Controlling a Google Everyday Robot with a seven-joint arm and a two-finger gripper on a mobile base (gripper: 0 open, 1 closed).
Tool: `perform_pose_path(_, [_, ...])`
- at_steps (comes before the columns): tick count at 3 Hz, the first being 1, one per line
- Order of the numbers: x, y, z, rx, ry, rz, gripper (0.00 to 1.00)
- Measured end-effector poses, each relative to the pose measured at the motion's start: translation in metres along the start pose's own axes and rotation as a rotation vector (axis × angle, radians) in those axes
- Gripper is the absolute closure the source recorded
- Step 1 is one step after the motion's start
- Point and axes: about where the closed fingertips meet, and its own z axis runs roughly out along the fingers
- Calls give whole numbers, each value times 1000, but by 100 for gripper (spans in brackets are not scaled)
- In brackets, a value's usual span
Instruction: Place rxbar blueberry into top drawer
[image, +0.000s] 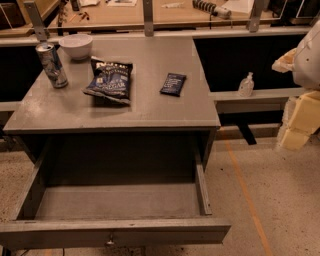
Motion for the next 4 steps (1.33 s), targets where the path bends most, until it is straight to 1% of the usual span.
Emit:
perform_pose_path(1, [-1, -1, 0, 4, 0, -3, 0])
perform_pose_path(2, [-20, -10, 14, 23, 3, -150, 0])
perform_pose_path(3, [-67, -32, 48, 18, -46, -403, 0])
perform_pose_path(4, [-103, -58, 69, 24, -102, -625, 0])
